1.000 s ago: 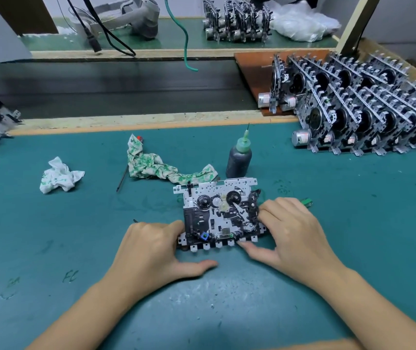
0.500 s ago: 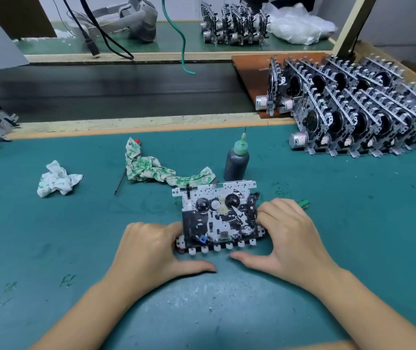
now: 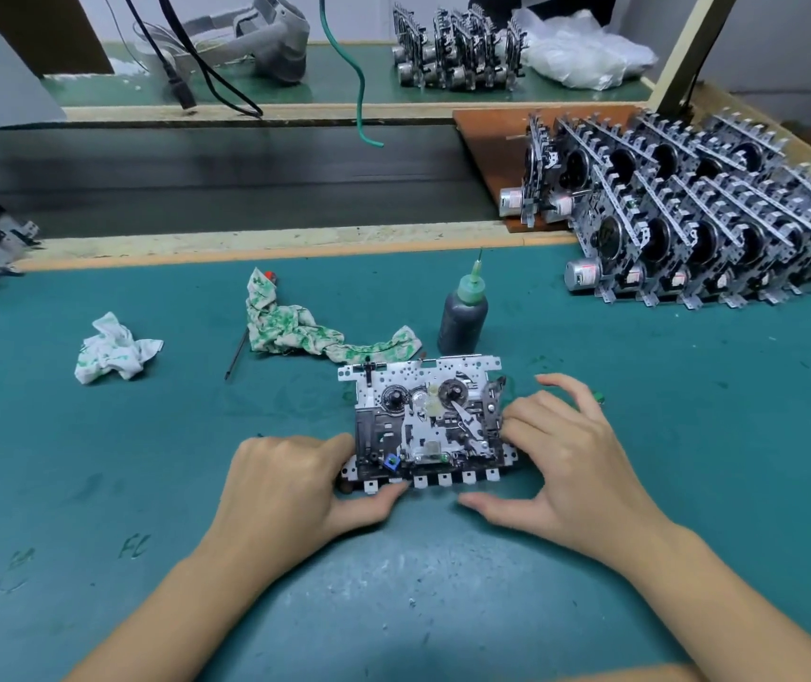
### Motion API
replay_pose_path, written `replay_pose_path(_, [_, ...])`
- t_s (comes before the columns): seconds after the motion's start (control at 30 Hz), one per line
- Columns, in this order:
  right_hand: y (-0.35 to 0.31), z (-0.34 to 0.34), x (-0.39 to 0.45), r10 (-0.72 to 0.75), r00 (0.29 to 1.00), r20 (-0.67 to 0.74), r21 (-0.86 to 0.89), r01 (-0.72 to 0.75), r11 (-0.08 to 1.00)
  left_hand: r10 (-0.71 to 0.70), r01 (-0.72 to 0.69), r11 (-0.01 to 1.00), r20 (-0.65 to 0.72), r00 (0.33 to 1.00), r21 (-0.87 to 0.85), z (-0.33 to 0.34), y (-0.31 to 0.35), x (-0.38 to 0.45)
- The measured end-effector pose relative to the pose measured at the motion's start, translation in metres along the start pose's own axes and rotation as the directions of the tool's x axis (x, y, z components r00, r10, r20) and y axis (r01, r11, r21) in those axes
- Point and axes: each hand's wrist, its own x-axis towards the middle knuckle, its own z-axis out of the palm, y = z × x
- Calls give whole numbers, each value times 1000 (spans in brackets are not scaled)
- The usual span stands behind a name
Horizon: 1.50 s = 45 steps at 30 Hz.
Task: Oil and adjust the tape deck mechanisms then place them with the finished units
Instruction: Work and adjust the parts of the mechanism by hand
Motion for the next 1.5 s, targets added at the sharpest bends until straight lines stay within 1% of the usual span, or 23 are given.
replay_pose_path(0.07, [0,-1,0,4,1000,6,49,-4,999,-29,29,1000,-26,999,-8,1,1,1])
replay_pose_path(0.17, [0,-1,-1,-24,999,21,93,22,995,29,-28,999,-18,999,29,-2,-2,2])
replay_pose_path(0.23, [0,0,-2,-36,999,10,76,35,996,65,-66,997,28,998,51,-5,-2,3])
replay_pose_path(0.3, [-1,1,-1,-9,1000,-5,19,9,1000,55,-59,997,61,997,56,-5,0,2])
replay_pose_path(0.37, [-2,1,-1,14,1000,-7,-1,-14,1000,13,-15,998,45,999,60,-3,4,1])
replay_pose_path(0.47, [-4,-1,-1,13,1000,24,76,-14,997,-123,124,990,-11,992,66,3,10,0])
replay_pose_path(0.53, [-4,-1,-1,11,999,47,112,-16,994,-151,152,986,-21,988,73,5,11,0])
replay_pose_path(0.6, [-5,-1,-1,17,999,44,113,-22,993,-131,131,989,-17,991,61,5,9,2])
replay_pose_path(0.7, [-7,0,1,44,999,12,47,-44,998,-62,62,998,10,998,14,2,3,4])
replay_pose_path(0.8, [-6,-1,1,40,999,20,42,-41,998,-53,54,999,62,997,-8,0,2,5])
replay_pose_path(0.93, [-7,-1,2,102,995,16,16,-102,995,92,-91,995,29,995,-48,2,1,0])
replay_pose_path(1.03, [-8,-2,4,136,990,23,45,-137,990,59,-60,998,-36,998,-27,1,2,2])
replay_pose_path(1.1, [-4,-3,4,97,994,57,74,-101,992,38,-40,999,-60,997,-24,2,3,3])
replay_pose_path(1.17, [-1,-4,4,49,996,73,68,-54,996,38,-40,999,-65,997,-37,3,2,2])
replay_pose_path(1.23, [0,-7,5,44,994,98,70,-51,996,32,-35,997,-41,999,-70,2,1,2])
replay_pose_path(1.27, [-1,-9,6,57,992,117,97,-68,993,23,-25,996,-28,999,-83,0,1,3])
replay_pose_path(1.33, [-4,-13,9,108,981,164,257,-148,955,-19,16,988,-15,1000,-154,-6,2,4])
replay_pose_path(1.37, [-6,-15,11,137,973,185,367,-197,909,-61,53,971,-30,998,-231,-9,3,5])
replay_pose_path(1.43, [-10,-20,15,194,958,211,526,-278,804,-168,131,892,-47,985,-434,-15,5,7])
replay_pose_path(1.5, [-18,-24,21,265,932,247,609,-362,706,-283,194,745,-39,958,-638,-21,9,8])
